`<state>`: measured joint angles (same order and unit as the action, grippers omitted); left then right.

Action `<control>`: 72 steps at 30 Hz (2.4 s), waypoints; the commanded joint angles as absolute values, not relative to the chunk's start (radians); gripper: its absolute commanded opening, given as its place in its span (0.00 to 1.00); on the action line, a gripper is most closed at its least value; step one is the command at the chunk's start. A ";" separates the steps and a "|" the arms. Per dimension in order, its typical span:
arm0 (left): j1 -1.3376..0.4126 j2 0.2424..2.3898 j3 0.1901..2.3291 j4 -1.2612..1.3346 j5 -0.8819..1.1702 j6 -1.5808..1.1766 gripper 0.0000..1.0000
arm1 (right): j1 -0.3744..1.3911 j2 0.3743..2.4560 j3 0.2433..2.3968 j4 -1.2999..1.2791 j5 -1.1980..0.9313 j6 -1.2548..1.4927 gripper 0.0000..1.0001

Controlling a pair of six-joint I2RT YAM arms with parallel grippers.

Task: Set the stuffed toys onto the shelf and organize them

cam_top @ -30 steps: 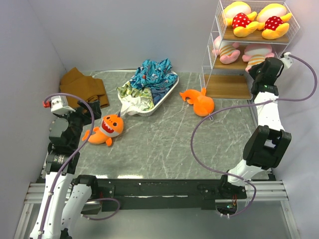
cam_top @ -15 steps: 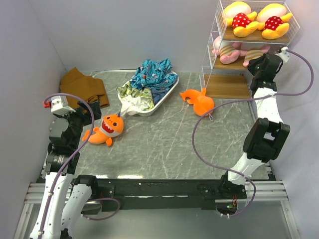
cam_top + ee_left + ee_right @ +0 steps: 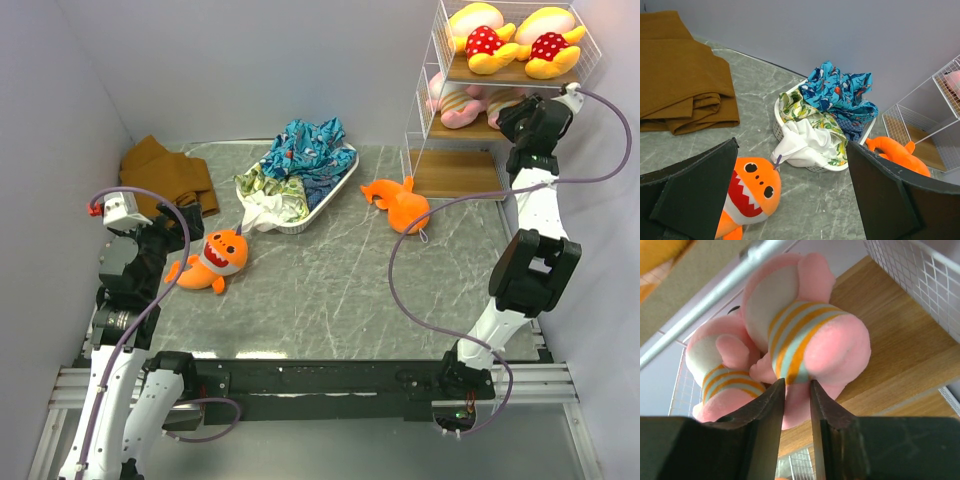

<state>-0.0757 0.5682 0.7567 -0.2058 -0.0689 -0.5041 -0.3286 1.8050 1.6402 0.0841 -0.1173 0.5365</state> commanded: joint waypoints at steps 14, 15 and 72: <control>-0.080 0.568 0.769 -0.179 -0.067 -0.483 0.96 | -0.336 1.793 1.689 0.107 -0.138 0.552 0.53; -0.080 0.568 0.769 -0.178 -0.067 -0.483 0.96 | -0.337 1.773 1.681 0.106 -0.132 0.555 0.55; -0.077 1.063 0.526 -0.282 0.011 -1.097 0.73 | 0.830 1.477 0.778 0.483 -0.018 0.906 0.73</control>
